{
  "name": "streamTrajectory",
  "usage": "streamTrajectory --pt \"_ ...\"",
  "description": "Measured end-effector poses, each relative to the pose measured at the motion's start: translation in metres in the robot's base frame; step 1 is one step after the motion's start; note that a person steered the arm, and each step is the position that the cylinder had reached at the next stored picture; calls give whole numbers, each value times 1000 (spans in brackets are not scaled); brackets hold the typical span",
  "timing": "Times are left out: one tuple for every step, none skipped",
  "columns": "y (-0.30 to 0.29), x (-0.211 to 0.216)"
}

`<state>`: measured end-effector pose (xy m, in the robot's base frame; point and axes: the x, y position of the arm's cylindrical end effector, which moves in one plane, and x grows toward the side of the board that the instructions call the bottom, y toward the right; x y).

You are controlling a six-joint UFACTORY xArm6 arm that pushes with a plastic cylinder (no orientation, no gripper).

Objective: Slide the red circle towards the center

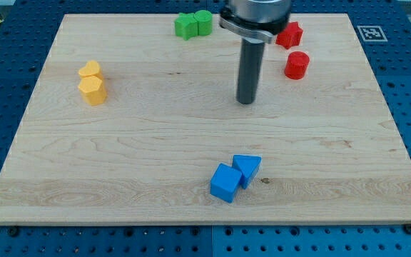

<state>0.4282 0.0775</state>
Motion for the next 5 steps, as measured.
streamTrajectory --pt "90 29" --pt "158 48" --pt "188 35" --pt "211 -20" --pt "211 -21"
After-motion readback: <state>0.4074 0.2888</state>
